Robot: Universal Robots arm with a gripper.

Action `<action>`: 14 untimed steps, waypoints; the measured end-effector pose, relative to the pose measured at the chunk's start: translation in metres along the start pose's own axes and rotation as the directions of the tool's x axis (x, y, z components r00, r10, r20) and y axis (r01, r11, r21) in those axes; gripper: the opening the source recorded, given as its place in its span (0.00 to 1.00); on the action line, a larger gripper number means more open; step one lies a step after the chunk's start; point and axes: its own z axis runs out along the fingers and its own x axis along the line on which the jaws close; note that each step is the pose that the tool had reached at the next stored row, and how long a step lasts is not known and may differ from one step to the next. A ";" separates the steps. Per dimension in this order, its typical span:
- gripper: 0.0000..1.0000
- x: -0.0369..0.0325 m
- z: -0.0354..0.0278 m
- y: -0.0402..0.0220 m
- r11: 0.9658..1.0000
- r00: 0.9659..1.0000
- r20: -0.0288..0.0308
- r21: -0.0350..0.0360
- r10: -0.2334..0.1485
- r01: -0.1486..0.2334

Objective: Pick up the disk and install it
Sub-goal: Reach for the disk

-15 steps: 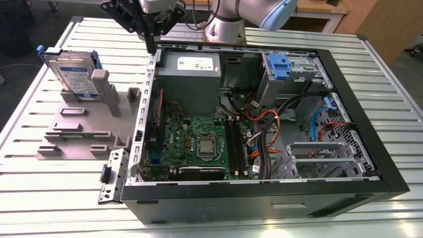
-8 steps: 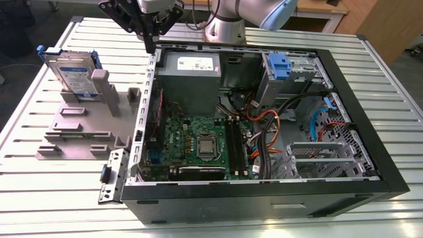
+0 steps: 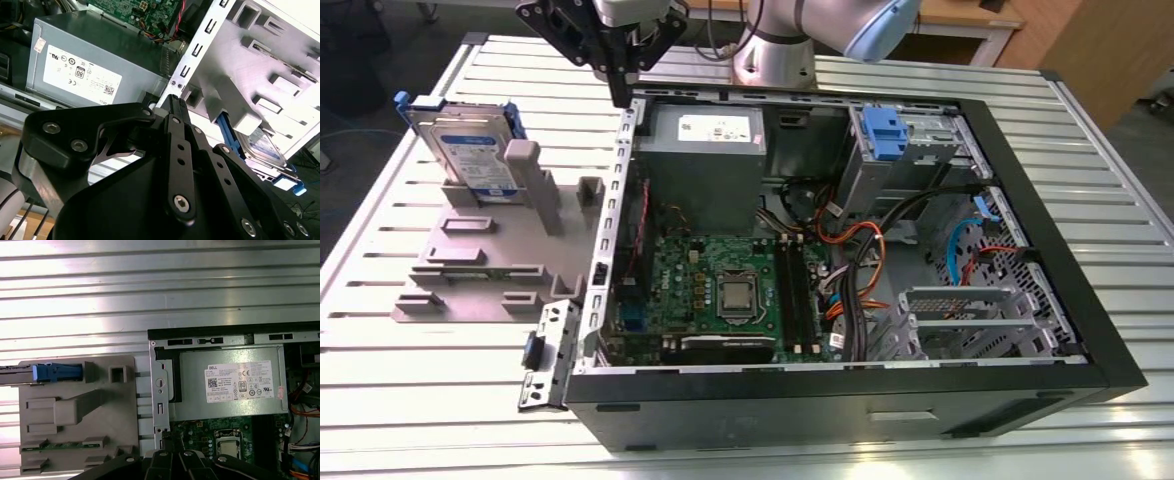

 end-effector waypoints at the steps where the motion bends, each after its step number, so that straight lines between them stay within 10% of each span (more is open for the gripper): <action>1: 0.11 0.0000 0.0000 0.0000 1.000 1.000 0.000 0.000 0.000 0.000; 14: 0.11 0.0090 0.0001 -0.0007 1.000 1.000 0.000 0.000 0.000 0.000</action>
